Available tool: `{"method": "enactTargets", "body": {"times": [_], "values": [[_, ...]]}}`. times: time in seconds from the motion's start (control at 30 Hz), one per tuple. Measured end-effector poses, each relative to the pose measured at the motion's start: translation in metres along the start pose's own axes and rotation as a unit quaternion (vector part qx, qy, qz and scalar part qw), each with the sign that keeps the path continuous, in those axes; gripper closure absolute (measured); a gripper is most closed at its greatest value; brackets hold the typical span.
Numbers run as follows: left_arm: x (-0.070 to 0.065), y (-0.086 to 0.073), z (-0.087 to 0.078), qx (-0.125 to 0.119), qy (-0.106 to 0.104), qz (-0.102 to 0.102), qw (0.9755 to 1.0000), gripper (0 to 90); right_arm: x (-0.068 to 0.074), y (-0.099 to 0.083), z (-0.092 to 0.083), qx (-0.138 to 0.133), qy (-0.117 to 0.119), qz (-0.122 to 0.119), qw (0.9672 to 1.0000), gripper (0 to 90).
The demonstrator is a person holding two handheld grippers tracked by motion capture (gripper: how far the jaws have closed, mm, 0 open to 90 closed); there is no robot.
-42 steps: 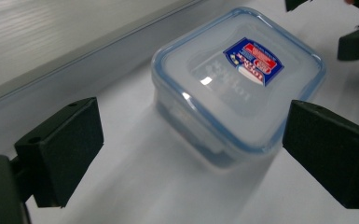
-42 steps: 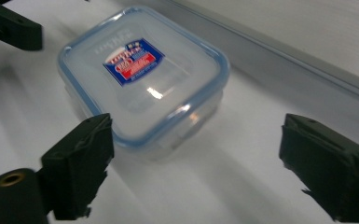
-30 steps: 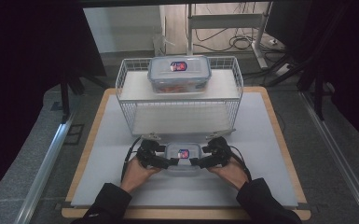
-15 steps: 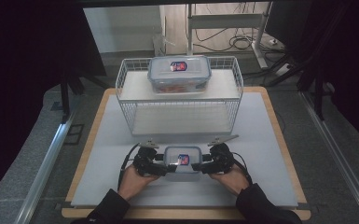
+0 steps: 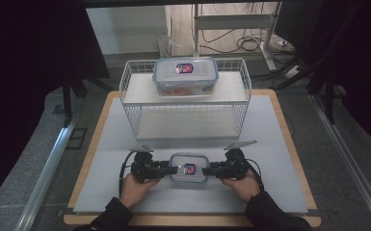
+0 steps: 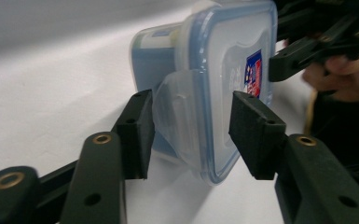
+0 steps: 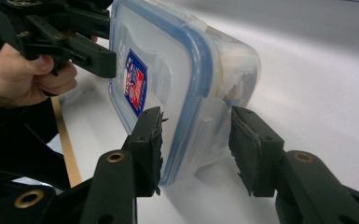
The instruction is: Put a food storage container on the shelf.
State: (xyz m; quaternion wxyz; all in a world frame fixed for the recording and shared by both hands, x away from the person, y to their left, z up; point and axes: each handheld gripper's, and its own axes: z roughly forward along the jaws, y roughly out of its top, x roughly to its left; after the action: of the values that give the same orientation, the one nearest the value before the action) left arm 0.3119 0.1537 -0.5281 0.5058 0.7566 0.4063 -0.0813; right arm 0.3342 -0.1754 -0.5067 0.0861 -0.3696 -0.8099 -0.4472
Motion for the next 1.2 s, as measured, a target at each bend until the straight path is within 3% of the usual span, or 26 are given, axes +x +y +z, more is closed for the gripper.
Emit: {"method": "enactTargets", "body": {"times": [0.1,0.27,0.33,0.37,0.4,0.43,0.47,0.57,0.63,0.7,0.73,0.9,0.97,1.1,1.2], "values": [[0.004,-0.001,-0.002,-0.01,-0.016,-0.013,0.9997,54.7,-0.002,0.0,-0.001,-0.002,0.005,0.007,1.0,55.4],[0.004,0.0,-0.004,-0.016,-0.025,-0.02,0.9993,55.7,-0.002,0.0,0.0,-0.007,0.005,0.005,1.0,54.9],[0.005,0.0,-0.007,-0.026,-0.04,-0.028,0.9985,56.9,-0.002,0.002,-0.002,-0.013,0.008,0.004,0.9999,54.7],[0.006,0.001,-0.011,-0.038,-0.052,-0.029,0.9975,60.5,-0.002,0.002,-0.008,-0.031,-0.018,0.002,0.9994,70.6],[0.003,0.003,-0.011,-0.034,-0.041,-0.015,0.9984,60.8,-0.003,0.002,-0.012,-0.05,-0.021,0.004,0.9985,72.8],[0.003,0.003,-0.011,-0.034,-0.041,-0.015,0.9984,60.7,-0.003,0.002,-0.012,-0.05,-0.021,0.004,0.9985,72.8],[0.0,0.004,-0.011,-0.032,-0.037,-0.007,0.9988,60.7,-0.006,0.006,-0.021,-0.061,-0.012,0.011,0.998,80.6],[0.0,0.005,-0.011,-0.034,-0.038,-0.01,0.9986,60.7,-0.004,0.009,-0.024,-0.068,-0.018,0.0,0.9975,82.5],[0.005,0.004,-0.01,-0.034,-0.045,-0.028,0.998,60.7,-0.002,0.009,-0.022,-0.062,-0.026,-0.008,0.9977,82.6],[0.007,0.003,-0.01,-0.032,-0.046,-0.039,0.9977,60.2,-0.002,0.008,-0.018,-0.049,-0.036,-0.012,0.9981,80.1],[0.01,0.002,-0.01,-0.028,-0.047,-0.043,0.9976,60.0,-0.003,0.007,-0.013,-0.037,-0.034,-0.012,0.9987,74.3],[0.011,0.002,-0.009,-0.026,-0.048,-0.04,0.9977,59.9,-0.006,0.005,-0.003,-0.018,-0.021,-0.01,0.9996,62.2],[0.012,0.001,-0.008,-0.023,-0.048,-0.045,0.9976,59.8,-0.008,0.004,0.003,-0.012,-0.007,-0.001,0.9999,56.6],[0.018,-0.001,-0.007,-0.017,-0.049,-0.054,0.9972,59.0,-0.015,0.005,0.006,-0.013,0.015,0.014,0.9997,53.7],[0.02,-0.002,-0.005,-0.013,-0.043,-0.056,0.9974,58.0,-0.023,0.005,0.01,-0.014,0.05,0.039,0.9979,53.6]]}}
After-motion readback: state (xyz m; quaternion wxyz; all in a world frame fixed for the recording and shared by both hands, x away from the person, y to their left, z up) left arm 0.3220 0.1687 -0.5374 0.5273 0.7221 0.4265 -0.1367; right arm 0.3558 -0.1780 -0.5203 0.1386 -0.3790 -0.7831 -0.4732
